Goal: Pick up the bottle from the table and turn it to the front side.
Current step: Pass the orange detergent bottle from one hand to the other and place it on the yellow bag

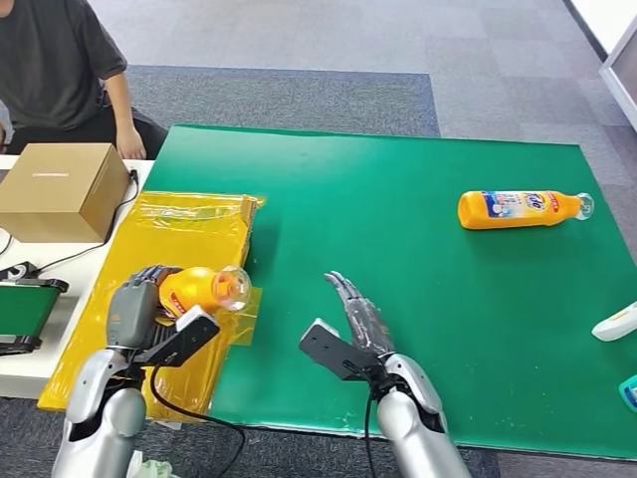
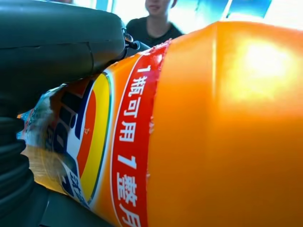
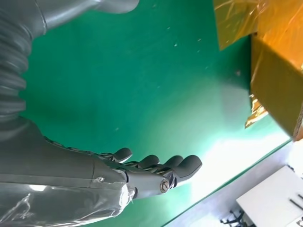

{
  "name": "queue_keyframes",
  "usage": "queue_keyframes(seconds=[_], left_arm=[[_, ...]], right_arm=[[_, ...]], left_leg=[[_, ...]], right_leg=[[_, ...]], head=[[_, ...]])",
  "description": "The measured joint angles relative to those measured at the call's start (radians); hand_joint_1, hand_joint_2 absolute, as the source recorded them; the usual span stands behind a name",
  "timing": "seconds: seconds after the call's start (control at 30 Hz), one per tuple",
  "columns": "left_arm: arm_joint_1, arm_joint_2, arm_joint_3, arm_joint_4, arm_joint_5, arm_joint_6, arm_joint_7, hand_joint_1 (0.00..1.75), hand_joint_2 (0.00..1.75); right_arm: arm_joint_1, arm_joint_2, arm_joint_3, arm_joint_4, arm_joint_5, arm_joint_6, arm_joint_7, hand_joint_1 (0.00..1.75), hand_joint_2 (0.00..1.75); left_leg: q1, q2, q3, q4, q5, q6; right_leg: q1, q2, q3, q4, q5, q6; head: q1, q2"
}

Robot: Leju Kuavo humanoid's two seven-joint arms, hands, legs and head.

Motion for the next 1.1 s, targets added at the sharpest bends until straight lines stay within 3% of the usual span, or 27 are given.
queue_keyframes(seconds=[0.17, 0.3, 0.37, 0.53, 0.6, 0.63, 0.83, 1.1], left_arm=[[-0.028, 0.017, 0.041, 0.051, -0.071, -0.063, 0.062, 1.75, 1.75], [-0.063, 0.042, 0.045, 0.134, -0.121, -0.045, 0.041, 1.74, 1.75], [-0.08, 0.052, 0.044, 0.172, -0.132, -0.033, 0.025, 1.61, 1.75], [-0.139, 0.093, 0.011, 0.291, -0.146, 0.005, -0.064, 0.47, 1.75], [-0.165, 0.11, -0.009, 0.339, -0.14, 0.006, -0.087, 0.1, 1.75], [-0.176, 0.118, -0.018, 0.361, -0.135, 0.006, -0.094, 0.01, 1.75], [-0.214, 0.165, -0.071, 0.444, -0.012, -0.06, -0.132, 0.0, 1.75], [-0.188, 0.22, -0.09, 0.433, 0.161, -0.118, -0.145, 0.0, 1.75]], right_arm=[[0.022, -0.002, -0.041, -0.045, 0.014, 0.026, -0.012, 0.0, 1.75], [0.025, -0.002, -0.052, -0.05, 0.016, 0.036, -0.028, 0.0, 1.75], [0.025, -0.002, -0.056, -0.049, 0.014, 0.036, -0.034, 0.0, 1.75], [0.024, -0.002, -0.052, -0.039, -0.003, 0.04, -0.064, 0.0, 1.75], [0.022, -0.002, -0.045, -0.033, -0.008, 0.041, -0.072, 0.0, 1.75], [0.021, -0.002, -0.042, -0.03, -0.01, 0.041, -0.074, 0.0, 1.75], [0.015, -0.002, -0.023, -0.016, -0.034, 0.046, -0.084, 0.0, 1.75], [0.015, -0.004, -0.019, -0.004, -0.056, 0.04, -0.093, 0.0, 1.75]], left_leg=[[0.0, 0.0, 0.0, 0.0, 0.0, 0.0], [0.0, 0.0, 0.0, 0.0, 0.0, 0.0], [0.0, 0.0, 0.0, 0.0, 0.0, 0.0], [0.0, 0.0, 0.0, 0.0, 0.0, 0.0], [0.0, 0.0, 0.0, 0.0, 0.001, 0.0], [0.0, 0.0, 0.0, 0.0, 0.001, 0.0], [0.0, 0.0, 0.0, 0.0, 0.001, 0.0], [0.0, 0.0, 0.002, -0.001, 0.0, -0.001]], right_leg=[[0.0, 0.0, 0.0, 0.0, 0.0, 0.0], [0.0, 0.0, 0.0, 0.0, 0.0, 0.0], [0.0, 0.0, 0.0, 0.0, 0.0, 0.0], [0.0, 0.0, 0.0, 0.0, 0.0, 0.0], [0.0, 0.0, 0.001, 0.0, 0.0, 0.0], [0.0, 0.0, 0.001, 0.0, 0.0, 0.0], [0.0, 0.0, 0.001, 0.0, 0.0, 0.0], [0.0, 0.0, 0.003, 0.0, 0.0, -0.001]], head=[[0.0, 0.0], [0.0, 0.0], [0.0, 0.0], [0.0, 0.0], [0.0, 0.0], [0.0, 0.0], [0.0, 0.0], [0.0, 0.0]])
